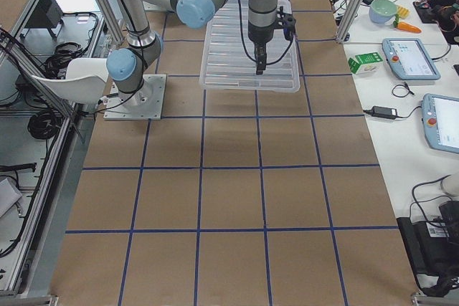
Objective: Place red block in blue tray from box
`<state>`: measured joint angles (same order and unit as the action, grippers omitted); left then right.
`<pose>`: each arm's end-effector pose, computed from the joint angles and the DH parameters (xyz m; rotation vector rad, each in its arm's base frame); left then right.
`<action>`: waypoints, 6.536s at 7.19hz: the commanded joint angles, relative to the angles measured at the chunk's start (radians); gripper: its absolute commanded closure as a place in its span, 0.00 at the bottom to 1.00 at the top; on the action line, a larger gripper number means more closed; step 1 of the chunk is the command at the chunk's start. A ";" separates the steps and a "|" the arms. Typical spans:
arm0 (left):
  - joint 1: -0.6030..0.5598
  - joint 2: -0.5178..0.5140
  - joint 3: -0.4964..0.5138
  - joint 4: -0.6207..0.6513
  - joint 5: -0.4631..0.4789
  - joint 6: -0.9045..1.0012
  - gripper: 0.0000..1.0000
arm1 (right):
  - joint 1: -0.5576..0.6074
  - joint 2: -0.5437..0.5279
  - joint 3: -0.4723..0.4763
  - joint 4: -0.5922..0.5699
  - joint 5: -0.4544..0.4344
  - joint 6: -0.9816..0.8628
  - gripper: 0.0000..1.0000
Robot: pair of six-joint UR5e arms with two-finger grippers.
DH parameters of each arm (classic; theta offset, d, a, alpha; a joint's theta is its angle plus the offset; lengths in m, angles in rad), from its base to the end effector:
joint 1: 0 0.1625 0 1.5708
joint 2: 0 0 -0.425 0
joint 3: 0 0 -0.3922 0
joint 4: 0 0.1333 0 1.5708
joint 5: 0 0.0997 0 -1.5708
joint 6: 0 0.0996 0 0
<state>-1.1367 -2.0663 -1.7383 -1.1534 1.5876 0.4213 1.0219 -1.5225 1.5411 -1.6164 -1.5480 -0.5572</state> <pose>0.1261 -0.5849 0.1742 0.0163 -3.0348 -0.3514 -0.1530 -0.5101 0.4829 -0.0135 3.1359 -0.0548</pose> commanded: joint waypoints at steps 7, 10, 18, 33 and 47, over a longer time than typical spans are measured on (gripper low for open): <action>-0.038 0.196 0.153 -0.335 -0.009 -0.004 0.00 | -0.060 0.018 0.312 -0.290 0.003 -0.124 0.00; -0.188 0.309 0.217 -0.411 -0.001 -0.163 0.00 | -0.051 0.018 0.326 -0.286 0.008 -0.081 0.00; -0.408 0.474 0.204 -0.534 -0.008 -0.410 0.00 | 0.053 0.008 0.327 -0.287 0.008 0.048 0.00; -0.414 0.531 0.169 -0.571 -0.008 -0.411 0.00 | 0.422 0.015 0.317 -0.353 0.005 0.508 0.00; -0.414 0.538 0.169 -0.580 -0.008 -0.411 0.00 | 0.571 -0.142 0.108 -0.055 0.009 0.695 0.00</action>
<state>-1.5508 -1.5286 -1.5691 -1.7334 1.5806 0.0107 1.5312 -1.6838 1.6579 -1.6552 -1.5445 0.0743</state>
